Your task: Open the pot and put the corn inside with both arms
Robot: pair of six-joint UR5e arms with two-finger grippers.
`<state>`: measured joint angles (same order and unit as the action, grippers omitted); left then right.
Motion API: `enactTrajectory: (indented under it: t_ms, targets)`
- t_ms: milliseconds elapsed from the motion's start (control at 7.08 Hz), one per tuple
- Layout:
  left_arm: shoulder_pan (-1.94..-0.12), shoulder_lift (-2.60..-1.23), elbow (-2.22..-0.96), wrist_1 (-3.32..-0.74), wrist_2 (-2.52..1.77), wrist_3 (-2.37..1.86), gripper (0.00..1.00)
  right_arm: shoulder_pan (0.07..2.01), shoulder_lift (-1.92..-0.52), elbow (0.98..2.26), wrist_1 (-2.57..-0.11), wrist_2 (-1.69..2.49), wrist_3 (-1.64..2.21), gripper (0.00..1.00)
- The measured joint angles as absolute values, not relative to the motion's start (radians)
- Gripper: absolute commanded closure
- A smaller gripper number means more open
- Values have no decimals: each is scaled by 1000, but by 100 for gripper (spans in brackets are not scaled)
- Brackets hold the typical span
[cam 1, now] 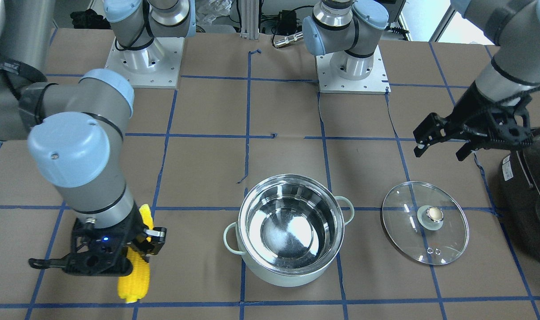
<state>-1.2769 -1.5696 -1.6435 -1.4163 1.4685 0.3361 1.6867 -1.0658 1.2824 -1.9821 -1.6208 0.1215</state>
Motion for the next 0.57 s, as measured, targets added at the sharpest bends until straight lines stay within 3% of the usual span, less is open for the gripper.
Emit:
enactTrajectory:
  t_ms: [565]
  targets:
    - [-1390,-1492,-1559,-1604,1468,189,0,1896,-1038,1245,-2023,-1523,441,99]
